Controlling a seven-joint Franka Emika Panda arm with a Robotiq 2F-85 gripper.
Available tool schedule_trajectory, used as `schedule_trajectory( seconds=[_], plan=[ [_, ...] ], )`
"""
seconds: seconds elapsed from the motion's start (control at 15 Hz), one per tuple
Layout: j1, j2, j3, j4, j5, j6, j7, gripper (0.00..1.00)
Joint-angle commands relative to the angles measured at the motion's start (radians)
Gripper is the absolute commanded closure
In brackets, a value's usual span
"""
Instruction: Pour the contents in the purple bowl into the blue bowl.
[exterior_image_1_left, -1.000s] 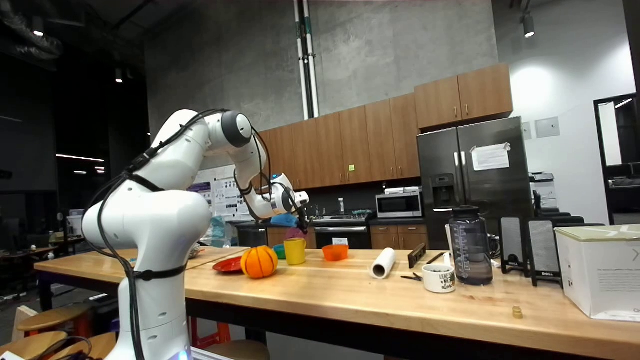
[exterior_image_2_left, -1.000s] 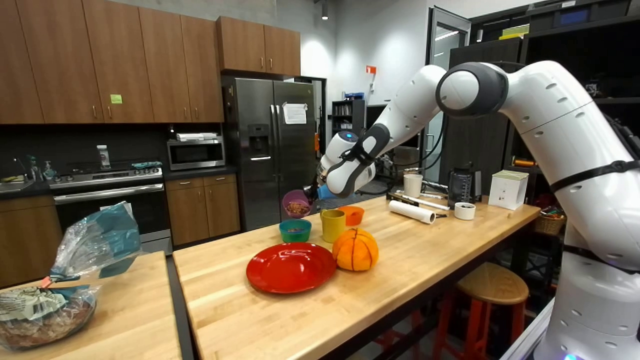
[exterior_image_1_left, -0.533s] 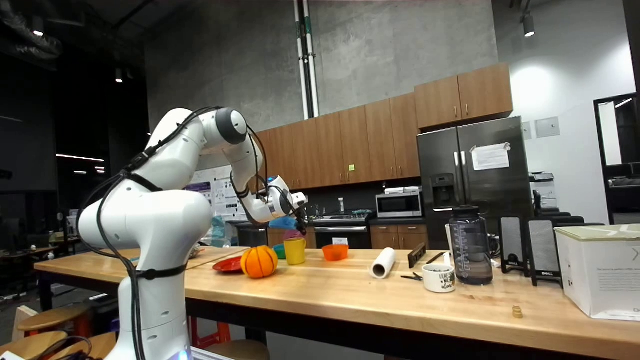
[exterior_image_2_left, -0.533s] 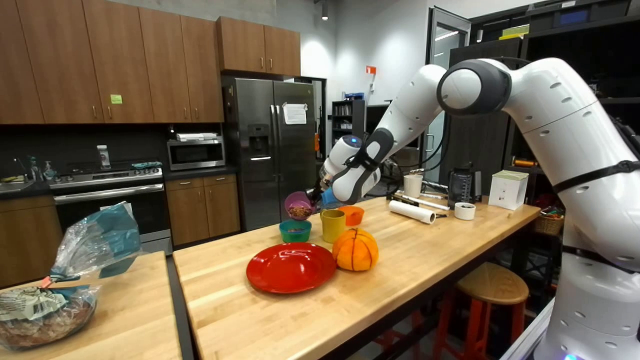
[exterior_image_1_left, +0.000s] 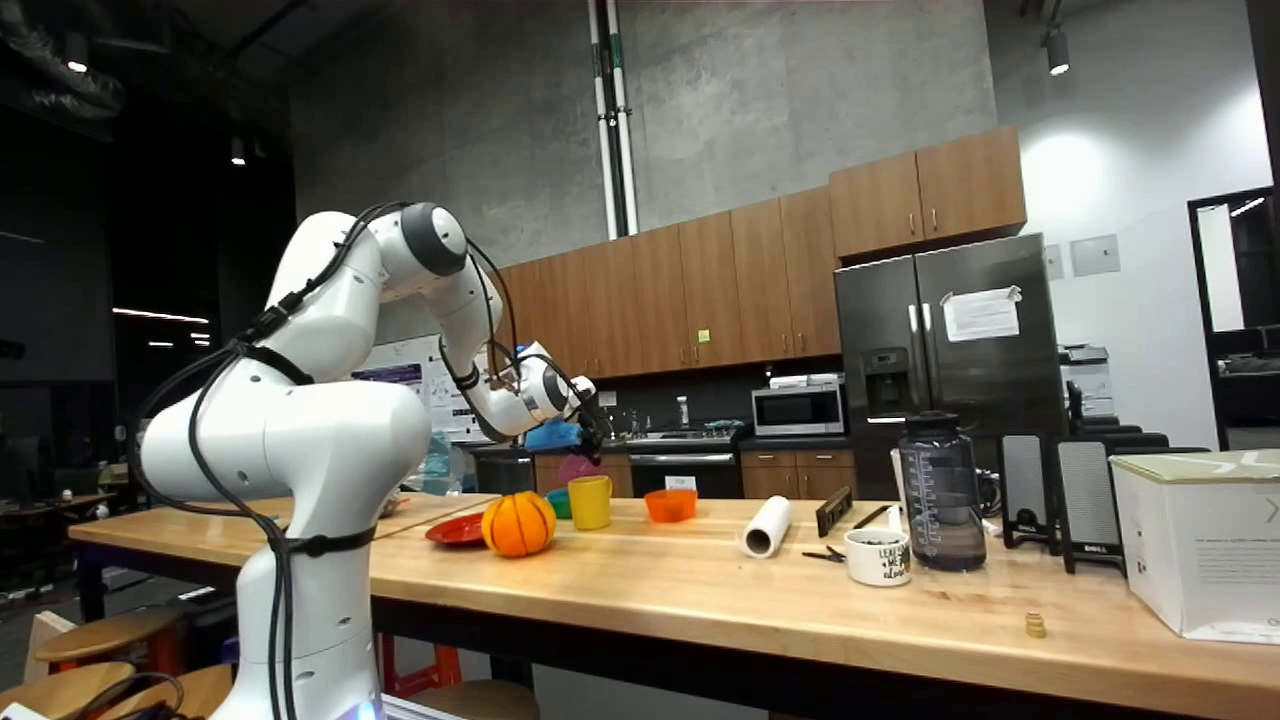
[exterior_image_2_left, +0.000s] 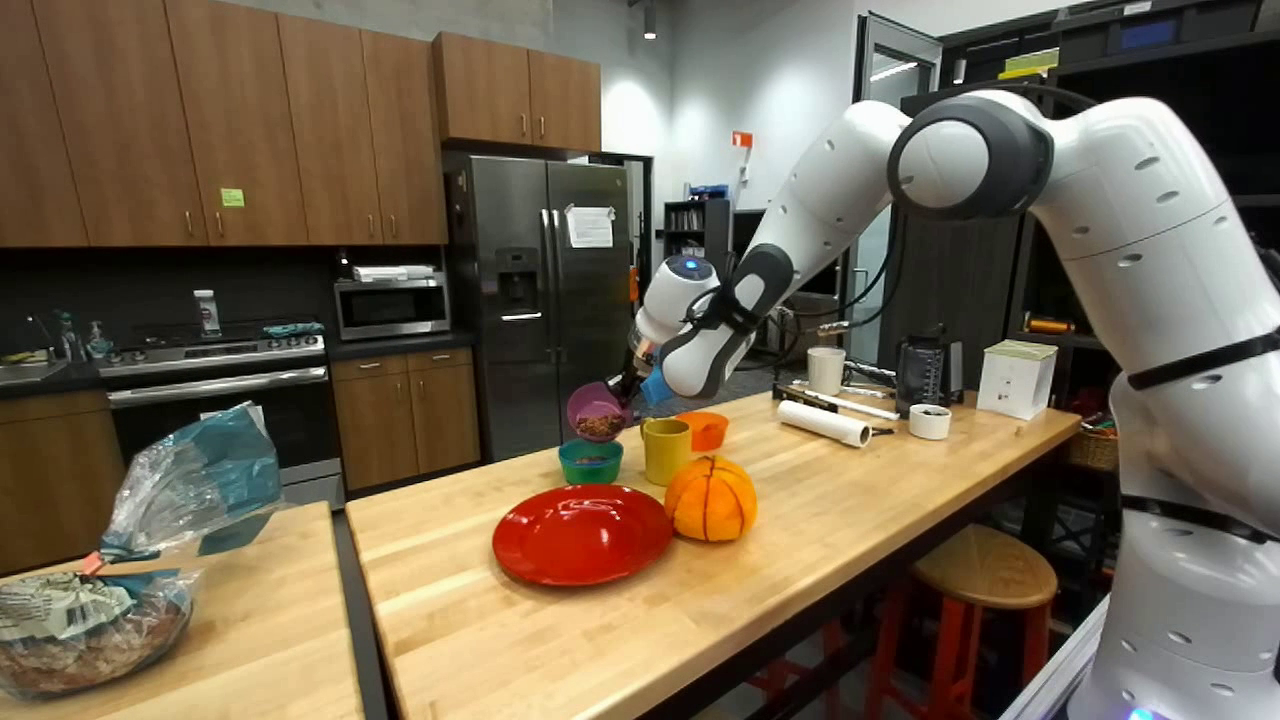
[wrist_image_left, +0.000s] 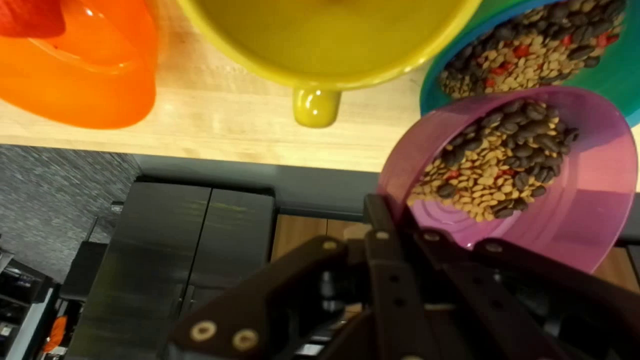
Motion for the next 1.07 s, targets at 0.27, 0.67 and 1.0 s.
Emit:
schedule_trajectory(
  seconds=[0.27,0.67,1.0],
  plan=[
    [-0.018,-0.101,0.077,0.028,-0.090,-0.330,-0.009,0.99],
    [-0.135,-0.120,0.218,0.111,-0.127,-0.472,0.017,0.99],
    [-0.155,-0.088,0.255,0.189,-0.249,-0.609,0.088,0.99]
  ],
)
